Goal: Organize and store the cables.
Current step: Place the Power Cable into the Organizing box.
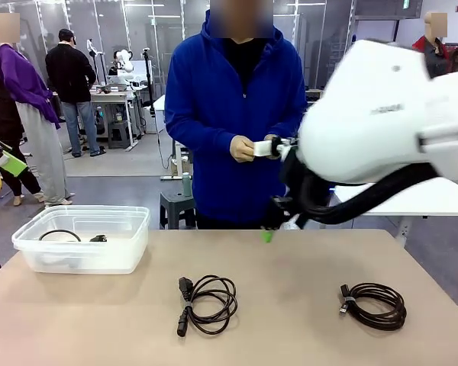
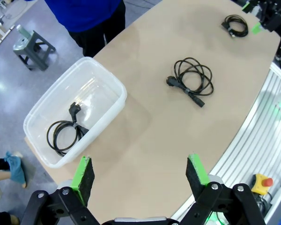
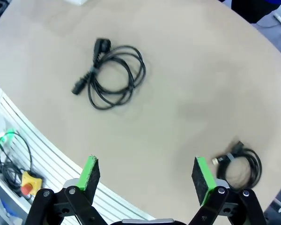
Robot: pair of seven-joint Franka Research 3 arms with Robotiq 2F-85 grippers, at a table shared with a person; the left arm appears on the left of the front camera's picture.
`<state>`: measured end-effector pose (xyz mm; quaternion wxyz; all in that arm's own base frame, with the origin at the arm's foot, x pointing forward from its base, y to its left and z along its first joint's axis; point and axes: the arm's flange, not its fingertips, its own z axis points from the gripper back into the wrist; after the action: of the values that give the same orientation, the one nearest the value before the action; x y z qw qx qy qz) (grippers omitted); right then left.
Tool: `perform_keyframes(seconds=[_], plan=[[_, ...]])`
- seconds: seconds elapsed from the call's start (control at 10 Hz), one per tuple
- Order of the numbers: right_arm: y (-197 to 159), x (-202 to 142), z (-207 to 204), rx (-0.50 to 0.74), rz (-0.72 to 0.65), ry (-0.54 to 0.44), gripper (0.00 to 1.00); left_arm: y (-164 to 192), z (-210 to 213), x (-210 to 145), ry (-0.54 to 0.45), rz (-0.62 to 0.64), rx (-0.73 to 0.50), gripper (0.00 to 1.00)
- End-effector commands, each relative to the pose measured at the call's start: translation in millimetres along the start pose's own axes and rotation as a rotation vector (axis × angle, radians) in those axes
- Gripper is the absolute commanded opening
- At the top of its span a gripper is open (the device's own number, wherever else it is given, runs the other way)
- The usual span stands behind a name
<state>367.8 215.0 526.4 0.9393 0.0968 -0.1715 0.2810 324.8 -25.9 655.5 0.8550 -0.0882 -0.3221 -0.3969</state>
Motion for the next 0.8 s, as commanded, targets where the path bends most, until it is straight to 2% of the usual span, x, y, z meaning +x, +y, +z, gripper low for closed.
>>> perform_keyframes(seconds=[0.0, 0.3, 0.7], plan=[[-19.8, -39.0, 10.2, 0.044, 0.042, -0.024, 1.00, 0.3, 0.5, -1.1, 0.016, -0.010, 0.002, 1.00], [-25.8, -77.2, 22.7, 0.060, 0.108, -0.049, 1.00, 0.3, 0.5, -1.1, 0.016, -0.010, 0.002, 1.00], [-26.1, -75.0, 24.5, 0.025, 0.083, -0.040, 1.00, 0.3, 0.5, -1.1, 0.016, -0.010, 0.002, 1.00]])
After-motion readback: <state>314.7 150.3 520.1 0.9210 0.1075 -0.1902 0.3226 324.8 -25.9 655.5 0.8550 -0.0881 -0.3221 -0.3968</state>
